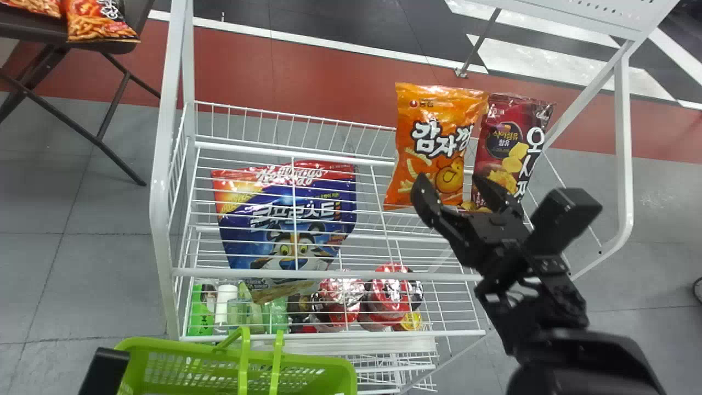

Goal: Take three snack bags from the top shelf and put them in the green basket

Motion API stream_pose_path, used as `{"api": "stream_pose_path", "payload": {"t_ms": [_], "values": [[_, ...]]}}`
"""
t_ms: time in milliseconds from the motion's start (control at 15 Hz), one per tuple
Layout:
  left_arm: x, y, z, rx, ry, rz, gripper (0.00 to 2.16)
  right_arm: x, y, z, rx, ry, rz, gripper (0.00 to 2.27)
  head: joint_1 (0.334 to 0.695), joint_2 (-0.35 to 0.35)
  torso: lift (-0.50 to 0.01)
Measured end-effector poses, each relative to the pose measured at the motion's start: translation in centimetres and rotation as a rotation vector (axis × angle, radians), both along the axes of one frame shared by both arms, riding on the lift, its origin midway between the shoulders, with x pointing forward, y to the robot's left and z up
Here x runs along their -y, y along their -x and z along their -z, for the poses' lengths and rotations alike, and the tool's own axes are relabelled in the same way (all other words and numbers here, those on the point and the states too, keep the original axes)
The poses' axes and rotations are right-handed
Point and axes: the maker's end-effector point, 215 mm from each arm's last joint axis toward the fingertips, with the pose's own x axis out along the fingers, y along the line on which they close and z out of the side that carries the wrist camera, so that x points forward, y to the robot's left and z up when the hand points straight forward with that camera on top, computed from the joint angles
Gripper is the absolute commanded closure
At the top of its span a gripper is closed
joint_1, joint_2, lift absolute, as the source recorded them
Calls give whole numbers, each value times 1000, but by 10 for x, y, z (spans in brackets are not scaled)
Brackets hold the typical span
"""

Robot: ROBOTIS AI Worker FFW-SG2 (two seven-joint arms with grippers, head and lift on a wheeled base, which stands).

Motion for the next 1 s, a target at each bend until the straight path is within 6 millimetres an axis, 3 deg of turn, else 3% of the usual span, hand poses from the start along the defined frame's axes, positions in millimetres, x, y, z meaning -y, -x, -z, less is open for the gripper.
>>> {"api": "stream_pose_path", "payload": {"t_ms": [267, 467, 533, 600, 667, 800, 1000], "values": [[-4, -3, 1, 1, -2, -10, 1551, 21, -60, 13, -21, 48, 47, 70, 695, -350, -28], [-9, -7, 1, 1, -3, -22, 1551, 26, -83, 31, -64, 18, 48, 103, 695, -350, -28], [-10, -8, 1, 0, -2, -27, 1551, 23, -88, 39, -87, 2, 37, 606, 695, -350, -28], [-11, -8, 1, -1, -1, -30, 1551, 19, -91, 46, -107, -14, 21, 1673, 695, -350, -28], [-12, -8, 1, -2, -1, -32, 1551, 16, -93, 53, -128, -31, 10, 2027, 695, -350, -28], [-13, -9, 2, -5, -2, -34, 1551, 12, -91, 64, -158, -54, 0, 2243, 695, -350, -28], [-11, -8, 2, -5, -3, -32, 1551, 11, -82, 67, -170, -57, -5, 2243, 695, -350, -28]]}}
